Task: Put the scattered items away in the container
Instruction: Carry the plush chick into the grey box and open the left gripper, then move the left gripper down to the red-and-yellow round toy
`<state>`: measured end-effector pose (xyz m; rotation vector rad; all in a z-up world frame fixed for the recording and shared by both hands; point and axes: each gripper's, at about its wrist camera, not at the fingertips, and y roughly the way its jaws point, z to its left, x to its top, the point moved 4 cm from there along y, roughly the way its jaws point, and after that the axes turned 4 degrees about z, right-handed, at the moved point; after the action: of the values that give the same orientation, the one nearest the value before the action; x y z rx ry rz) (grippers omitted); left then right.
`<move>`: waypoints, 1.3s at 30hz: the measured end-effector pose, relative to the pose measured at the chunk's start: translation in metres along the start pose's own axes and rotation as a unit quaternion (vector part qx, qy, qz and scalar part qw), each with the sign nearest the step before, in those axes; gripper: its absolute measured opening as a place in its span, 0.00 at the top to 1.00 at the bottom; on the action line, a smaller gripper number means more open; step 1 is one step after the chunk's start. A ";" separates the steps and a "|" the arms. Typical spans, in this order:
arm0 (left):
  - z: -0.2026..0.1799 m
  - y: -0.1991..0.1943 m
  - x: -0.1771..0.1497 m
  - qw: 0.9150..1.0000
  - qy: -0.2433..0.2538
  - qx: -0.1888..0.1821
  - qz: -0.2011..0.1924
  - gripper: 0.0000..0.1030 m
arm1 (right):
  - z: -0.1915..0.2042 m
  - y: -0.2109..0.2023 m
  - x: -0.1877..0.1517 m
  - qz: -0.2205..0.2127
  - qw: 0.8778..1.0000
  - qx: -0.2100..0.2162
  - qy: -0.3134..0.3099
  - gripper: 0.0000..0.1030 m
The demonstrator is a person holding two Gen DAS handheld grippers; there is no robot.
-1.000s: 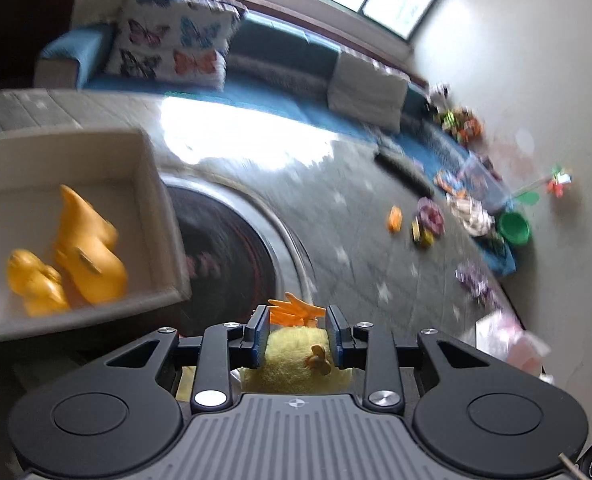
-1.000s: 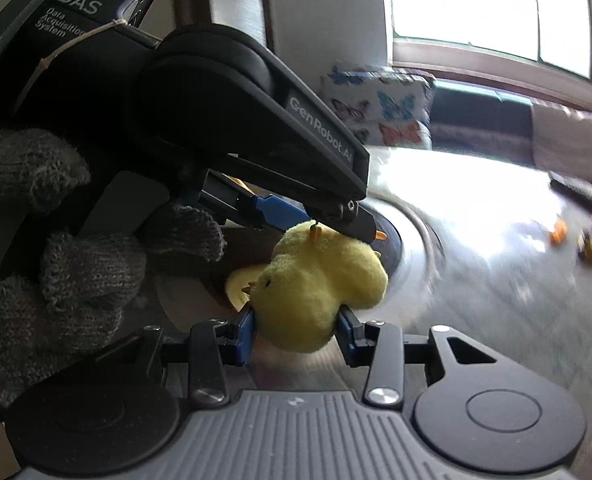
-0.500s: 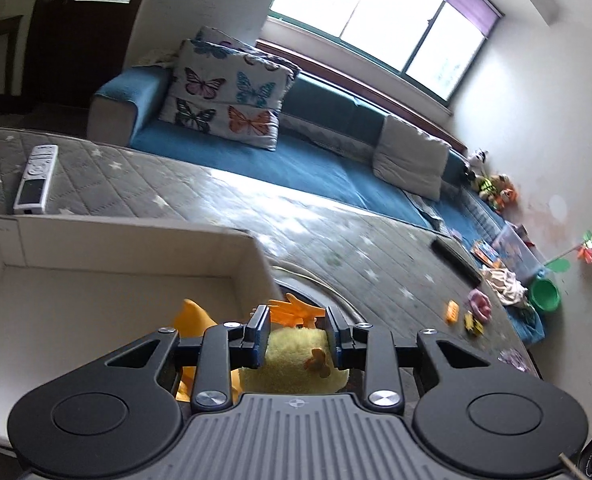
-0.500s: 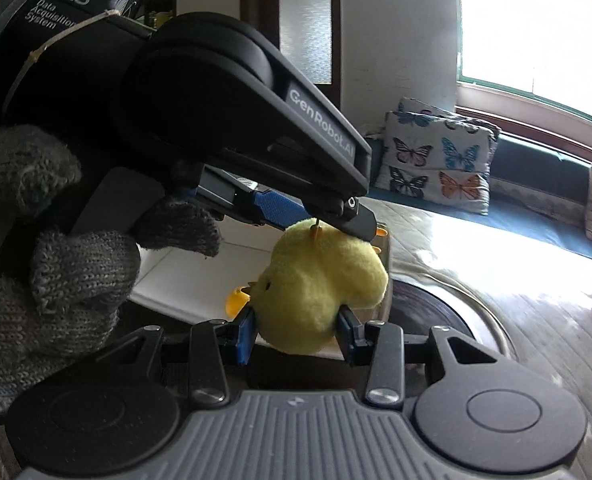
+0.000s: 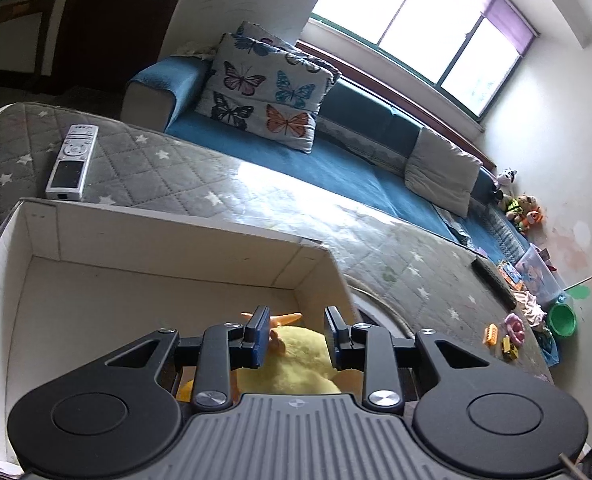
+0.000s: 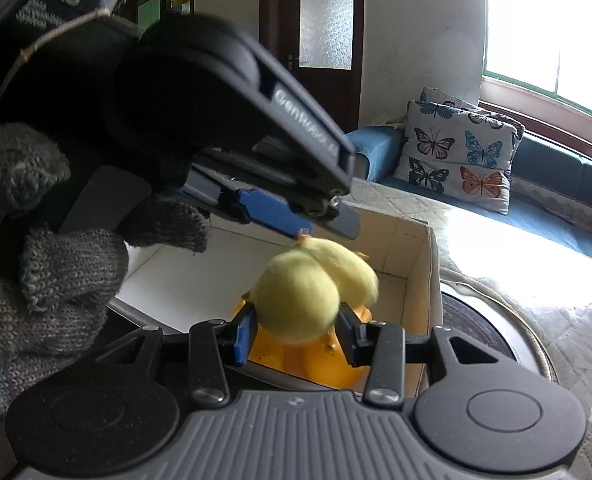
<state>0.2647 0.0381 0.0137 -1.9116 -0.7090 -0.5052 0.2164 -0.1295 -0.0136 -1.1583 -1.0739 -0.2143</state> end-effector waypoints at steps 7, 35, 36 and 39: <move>-0.002 -0.009 -0.005 1.000 -0.001 0.002 -0.003 0.70 | 0.013 -0.006 -0.003 -0.010 1.000 -0.014 -0.013 0.47; -0.034 -0.063 -0.069 0.999 0.033 0.005 0.002 0.68 | 0.034 -0.069 -0.051 -0.018 0.999 -0.038 0.020 0.42; -0.035 -0.063 -0.073 0.999 0.034 0.004 0.004 0.68 | 0.035 -0.071 -0.053 -0.017 0.999 -0.038 0.021 0.42; -0.039 -0.063 -0.084 0.999 0.038 0.005 0.013 0.68 | 0.037 -0.077 -0.060 -0.016 0.999 -0.039 0.023 0.41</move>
<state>0.1589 0.0025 0.0197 -1.8798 -0.6359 -0.5545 0.1152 -0.1553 -0.0108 -1.2017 -1.0510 -0.3095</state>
